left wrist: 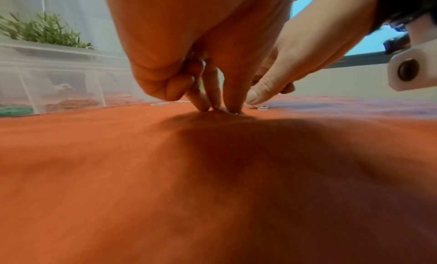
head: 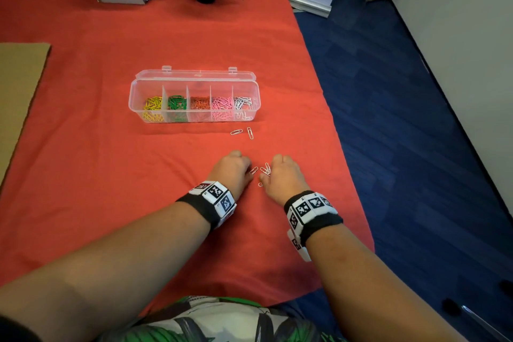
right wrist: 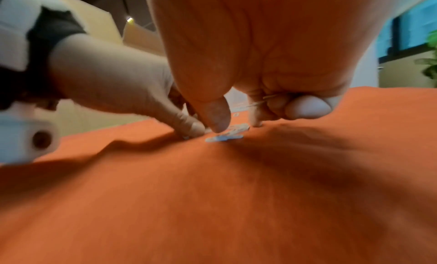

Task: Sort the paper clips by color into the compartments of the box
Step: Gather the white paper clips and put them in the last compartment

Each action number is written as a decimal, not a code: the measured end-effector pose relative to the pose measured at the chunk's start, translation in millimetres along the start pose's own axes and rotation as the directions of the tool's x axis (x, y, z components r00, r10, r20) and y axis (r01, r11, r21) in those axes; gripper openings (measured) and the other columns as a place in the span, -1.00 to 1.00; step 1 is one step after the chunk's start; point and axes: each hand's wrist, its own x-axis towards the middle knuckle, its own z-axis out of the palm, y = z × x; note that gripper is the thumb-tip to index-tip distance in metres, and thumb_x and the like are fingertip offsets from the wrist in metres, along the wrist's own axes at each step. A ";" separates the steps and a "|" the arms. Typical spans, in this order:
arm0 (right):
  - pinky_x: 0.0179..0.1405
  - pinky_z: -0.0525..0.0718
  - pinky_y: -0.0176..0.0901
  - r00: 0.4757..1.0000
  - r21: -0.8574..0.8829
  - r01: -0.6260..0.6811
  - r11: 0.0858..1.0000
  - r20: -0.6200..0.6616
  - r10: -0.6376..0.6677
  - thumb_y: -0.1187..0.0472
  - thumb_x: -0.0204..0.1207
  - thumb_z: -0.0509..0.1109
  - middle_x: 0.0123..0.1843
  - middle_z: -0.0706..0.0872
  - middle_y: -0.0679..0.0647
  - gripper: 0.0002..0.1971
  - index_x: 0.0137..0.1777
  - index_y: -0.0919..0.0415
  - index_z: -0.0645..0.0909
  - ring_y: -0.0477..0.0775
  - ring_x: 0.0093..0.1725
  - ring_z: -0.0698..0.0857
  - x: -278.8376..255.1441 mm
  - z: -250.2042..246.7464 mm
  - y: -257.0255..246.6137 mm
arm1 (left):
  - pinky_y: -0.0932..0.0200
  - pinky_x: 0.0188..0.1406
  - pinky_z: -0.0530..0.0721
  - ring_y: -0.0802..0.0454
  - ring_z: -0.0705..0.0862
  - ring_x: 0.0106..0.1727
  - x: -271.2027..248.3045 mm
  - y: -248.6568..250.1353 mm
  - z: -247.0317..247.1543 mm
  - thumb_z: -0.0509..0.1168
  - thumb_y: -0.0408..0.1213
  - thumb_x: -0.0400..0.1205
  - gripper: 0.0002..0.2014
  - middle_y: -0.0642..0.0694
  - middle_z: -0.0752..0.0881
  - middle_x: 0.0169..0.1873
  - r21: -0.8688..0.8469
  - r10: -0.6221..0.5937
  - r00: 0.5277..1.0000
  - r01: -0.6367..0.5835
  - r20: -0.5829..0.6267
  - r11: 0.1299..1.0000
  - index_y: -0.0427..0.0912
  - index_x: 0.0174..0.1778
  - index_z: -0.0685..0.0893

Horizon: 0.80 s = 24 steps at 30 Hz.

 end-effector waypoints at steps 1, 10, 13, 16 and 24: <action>0.27 0.50 0.10 1.000 -0.001 0.001 1.000 -0.007 -0.001 0.01 0.54 0.29 0.26 0.50 0.27 -0.61 0.20 0.28 0.39 0.33 0.28 0.50 -1.7 1.6 -1.9 | -0.05 -0.04 0.60 -0.26 0.66 -0.04 0.2 -1.8 -0.5 0.29 -0.24 0.53 -0.84 -0.23 0.61 -0.10 0.012 0.015 1.000 -0.015 0.000 1.000 -0.25 -0.09 0.64; 0.20 0.49 0.06 0.997 0.048 -0.024 0.999 0.072 0.020 0.36 0.54 0.10 0.24 0.55 0.34 -0.76 0.18 0.36 0.44 0.34 0.25 0.54 3.9 -1.4 -9.8 | 0.01 0.09 0.52 -0.25 0.63 0.06 -4.2 -23.7 -5.2 0.19 -0.30 0.59 -0.86 -0.27 0.69 -0.03 -0.129 -0.074 0.997 0.077 0.034 0.989 -0.24 -0.05 0.62; -0.09 0.53 -0.02 0.986 0.414 -0.109 0.904 0.158 0.047 0.27 0.61 0.18 -0.12 0.67 0.24 -0.91 -0.02 0.23 0.51 0.20 -0.13 0.63 12.3 -10.8 -2.3 | 0.18 -0.16 0.45 -0.01 0.59 -0.22 -6.8 -23.3 -13.9 0.25 -0.31 0.60 -0.97 -0.05 0.65 -0.25 -0.414 -0.190 0.980 0.195 0.054 0.889 -0.16 -0.12 0.59; -0.49 0.40 -0.20 0.971 0.876 -0.227 0.426 0.239 0.026 0.35 0.63 0.19 -0.42 0.48 0.06 -0.78 -0.23 0.11 0.42 -0.04 -0.49 0.42 5.7 -20.5 -0.1 | 0.31 -0.57 0.36 0.21 0.40 -0.57 -8.6 -17.8 -27.2 0.20 -0.47 0.60 -0.77 -0.01 0.45 -0.46 -0.874 -0.277 0.931 0.329 0.237 0.357 -0.08 -0.32 0.47; -0.49 0.49 -0.24 0.928 0.874 -0.358 -0.327 0.297 -0.224 0.24 0.28 0.14 -0.41 0.54 0.10 -0.85 -0.23 0.23 0.52 -0.01 -0.48 0.50 4.9 -39.5 -5.6 | 0.29 -0.50 0.51 0.03 0.47 -0.55 -14.9 -15.9 -66.6 0.05 -0.31 0.22 -0.82 -0.16 0.57 -0.48 -0.839 0.076 0.906 0.414 0.416 -0.352 -0.24 -0.43 0.55</action>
